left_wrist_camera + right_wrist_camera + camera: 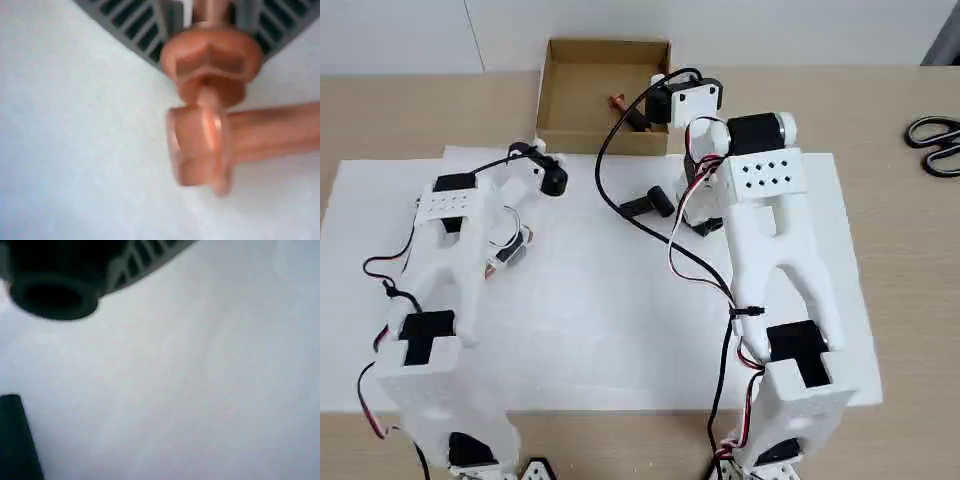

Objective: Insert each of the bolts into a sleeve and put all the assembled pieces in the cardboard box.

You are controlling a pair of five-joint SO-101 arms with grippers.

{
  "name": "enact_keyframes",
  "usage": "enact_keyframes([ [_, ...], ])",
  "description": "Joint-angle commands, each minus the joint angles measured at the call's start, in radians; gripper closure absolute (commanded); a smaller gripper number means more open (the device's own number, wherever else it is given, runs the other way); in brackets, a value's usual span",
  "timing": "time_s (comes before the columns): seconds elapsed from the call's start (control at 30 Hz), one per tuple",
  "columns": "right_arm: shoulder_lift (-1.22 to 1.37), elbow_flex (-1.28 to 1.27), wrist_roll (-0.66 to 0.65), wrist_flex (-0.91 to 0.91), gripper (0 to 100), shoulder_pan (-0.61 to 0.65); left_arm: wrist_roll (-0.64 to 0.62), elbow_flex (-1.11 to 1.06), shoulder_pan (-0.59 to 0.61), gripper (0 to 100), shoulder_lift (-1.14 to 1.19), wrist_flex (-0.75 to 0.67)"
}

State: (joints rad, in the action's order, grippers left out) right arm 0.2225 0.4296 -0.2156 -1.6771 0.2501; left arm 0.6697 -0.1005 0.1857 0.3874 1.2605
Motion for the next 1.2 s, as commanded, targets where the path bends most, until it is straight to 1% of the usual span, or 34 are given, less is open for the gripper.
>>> enact_keyframes([
  [0.0,-0.061,0.003,-0.003,-0.001,99.5,-0.002,0.005,0.047,0.009,97,0.018,0.041],
  [0.1,-0.061,0.003,-0.003,-0.001,99.5,-0.002,0.005,0.096,-0.002,100,0.018,0.109],
  [0.4,-0.061,0.003,-0.003,-0.001,99.5,-0.002,0.003,0.206,-0.089,100,0.018,0.31],
  [0.6,-0.068,0.005,-0.005,-0.001,99.5,-0.001,-0.072,0.387,-0.118,100,0.018,0.473],
  [0.7,-0.07,0.009,-0.009,-0.001,99.5,-0.001,-0.124,0.475,-0.112,100,-0.002,0.493],
  [0.8,-0.085,0.011,-0.011,-0.001,99.5,-0.001,-0.186,0.493,-0.112,100,-0.121,0.493],
  [0.93,-0.208,0.011,-0.011,-0.001,99.5,-0.002,-0.229,0.492,-0.132,100,-0.344,0.493],
  [1.07,-0.364,0.009,-0.011,0.007,99.5,-0.004,-0.356,0.492,-0.135,100,-0.582,0.493],
  [1.17,-0.473,0.005,-0.011,0.005,99.5,-0.002,-0.414,0.484,-0.138,100,-0.729,0.493],
])
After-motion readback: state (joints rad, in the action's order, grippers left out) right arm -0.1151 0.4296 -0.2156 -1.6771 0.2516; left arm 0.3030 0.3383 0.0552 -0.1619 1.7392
